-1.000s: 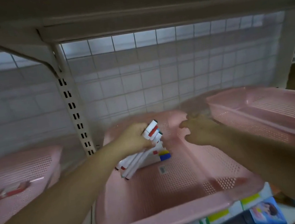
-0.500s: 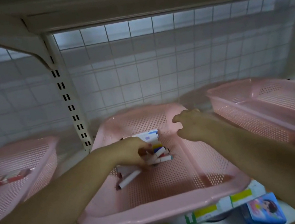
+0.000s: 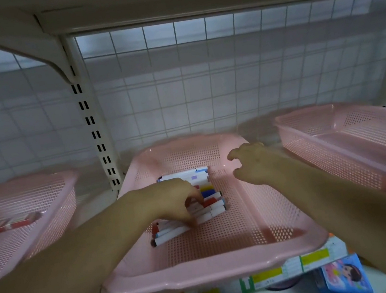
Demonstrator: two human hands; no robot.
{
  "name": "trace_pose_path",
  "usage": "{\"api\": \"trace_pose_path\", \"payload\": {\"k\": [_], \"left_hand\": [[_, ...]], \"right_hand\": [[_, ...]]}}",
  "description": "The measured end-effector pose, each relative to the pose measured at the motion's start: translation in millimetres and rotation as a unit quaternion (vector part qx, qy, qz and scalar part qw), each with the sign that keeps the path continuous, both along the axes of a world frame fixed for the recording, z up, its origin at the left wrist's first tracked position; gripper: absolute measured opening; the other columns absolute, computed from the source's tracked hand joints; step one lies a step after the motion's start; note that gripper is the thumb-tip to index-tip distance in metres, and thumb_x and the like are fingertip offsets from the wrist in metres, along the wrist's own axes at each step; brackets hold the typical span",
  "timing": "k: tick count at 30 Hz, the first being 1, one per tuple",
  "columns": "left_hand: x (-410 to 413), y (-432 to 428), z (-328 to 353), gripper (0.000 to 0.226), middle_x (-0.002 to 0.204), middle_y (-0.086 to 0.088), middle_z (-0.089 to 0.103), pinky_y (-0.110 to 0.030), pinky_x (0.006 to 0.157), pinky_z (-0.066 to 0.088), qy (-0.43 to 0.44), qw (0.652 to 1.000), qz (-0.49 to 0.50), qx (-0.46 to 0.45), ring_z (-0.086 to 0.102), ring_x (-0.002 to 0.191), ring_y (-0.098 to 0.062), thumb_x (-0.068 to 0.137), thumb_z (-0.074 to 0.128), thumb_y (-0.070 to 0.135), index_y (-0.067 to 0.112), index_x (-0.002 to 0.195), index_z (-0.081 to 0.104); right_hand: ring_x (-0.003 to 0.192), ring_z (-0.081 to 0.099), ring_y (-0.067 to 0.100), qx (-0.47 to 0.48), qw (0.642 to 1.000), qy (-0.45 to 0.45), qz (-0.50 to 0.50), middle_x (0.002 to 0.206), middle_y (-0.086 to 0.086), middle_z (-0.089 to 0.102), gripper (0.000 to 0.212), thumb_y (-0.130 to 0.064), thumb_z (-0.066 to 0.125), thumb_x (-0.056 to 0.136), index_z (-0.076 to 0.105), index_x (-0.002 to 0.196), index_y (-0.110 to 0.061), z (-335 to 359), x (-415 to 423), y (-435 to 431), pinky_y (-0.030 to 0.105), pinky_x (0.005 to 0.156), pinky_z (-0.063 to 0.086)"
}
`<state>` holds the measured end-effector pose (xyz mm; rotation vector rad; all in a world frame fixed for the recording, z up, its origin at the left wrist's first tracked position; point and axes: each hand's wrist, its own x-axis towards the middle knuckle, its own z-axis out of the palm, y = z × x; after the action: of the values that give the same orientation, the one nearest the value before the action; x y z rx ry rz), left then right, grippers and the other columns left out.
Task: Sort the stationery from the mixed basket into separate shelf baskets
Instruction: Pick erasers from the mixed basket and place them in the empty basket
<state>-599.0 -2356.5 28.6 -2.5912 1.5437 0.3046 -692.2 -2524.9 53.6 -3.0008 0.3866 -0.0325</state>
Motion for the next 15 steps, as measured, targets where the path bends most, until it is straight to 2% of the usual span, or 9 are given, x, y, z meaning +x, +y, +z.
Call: {"api": "trace_pose_path", "payload": {"k": [4, 6, 8, 11, 15], "left_hand": [[-0.5, -2.5, 2.7, 0.05, 0.109, 0.007, 0.059, -0.023, 0.072, 0.039, -0.036, 0.999, -0.011, 0.017, 0.044, 0.085, -0.007, 0.08, 0.066, 0.036, 0.031, 0.128, 0.053], [-1.6, -4.1, 2.3, 0.048, 0.107, 0.006, 0.059, -0.024, 0.07, 0.04, -0.053, 0.998, -0.014, 0.018, 0.045, 0.084, -0.008, 0.08, 0.066, 0.034, 0.029, 0.126, 0.053], [-1.0, -3.9, -0.2, 0.051, 0.102, 0.007, 0.056, -0.023, 0.065, 0.039, -0.047, 0.999, -0.001, 0.02, 0.046, 0.083, -0.008, 0.079, 0.067, 0.032, 0.026, 0.126, 0.05], [2.2, -1.4, -2.9, 0.06, 0.101, 0.007, 0.05, -0.023, 0.071, 0.04, -0.021, 0.998, 0.044, 0.039, 0.046, 0.087, -0.01, 0.076, 0.071, 0.034, 0.024, 0.13, 0.045], [1.3, -0.1, -1.9, 0.053, 0.103, 0.005, 0.052, -0.022, 0.068, 0.036, -0.024, 0.998, 0.038, 0.047, 0.046, 0.086, -0.01, 0.078, 0.07, 0.034, 0.025, 0.126, 0.05]], "right_hand": [[0.13, 0.033, 0.024, -0.001, 1.0, 0.002, -0.002, 0.142, 0.002, 0.039, 0.049, -0.021, 0.045, 0.094, 0.035, 0.142, -0.021, -0.4, 0.5, 0.7, 0.031, 0.102, 0.032], [0.13, 0.034, 0.024, 0.0, 1.0, 0.001, -0.003, 0.142, 0.002, 0.04, 0.048, -0.021, 0.046, 0.094, 0.035, 0.141, -0.022, -0.5, 1.0, 0.5, 0.031, 0.102, 0.033], [0.129, 0.034, 0.024, 0.003, 1.0, -0.001, -0.006, 0.142, 0.002, 0.04, 0.048, -0.02, 0.047, 0.093, 0.036, 0.14, -0.022, -0.9, 1.2, 0.4, 0.032, 0.101, 0.034], [0.128, 0.034, 0.025, 0.003, 1.0, 0.0, -0.009, 0.14, 0.002, 0.041, 0.048, -0.02, 0.047, 0.093, 0.037, 0.14, -0.022, -2.2, 1.9, 0.5, 0.032, 0.1, 0.035], [0.128, 0.035, 0.024, 0.001, 1.0, 0.001, -0.007, 0.14, 0.002, 0.042, 0.048, -0.021, 0.047, 0.093, 0.037, 0.14, -0.022, -0.9, 0.6, 1.1, 0.031, 0.099, 0.035]]}}
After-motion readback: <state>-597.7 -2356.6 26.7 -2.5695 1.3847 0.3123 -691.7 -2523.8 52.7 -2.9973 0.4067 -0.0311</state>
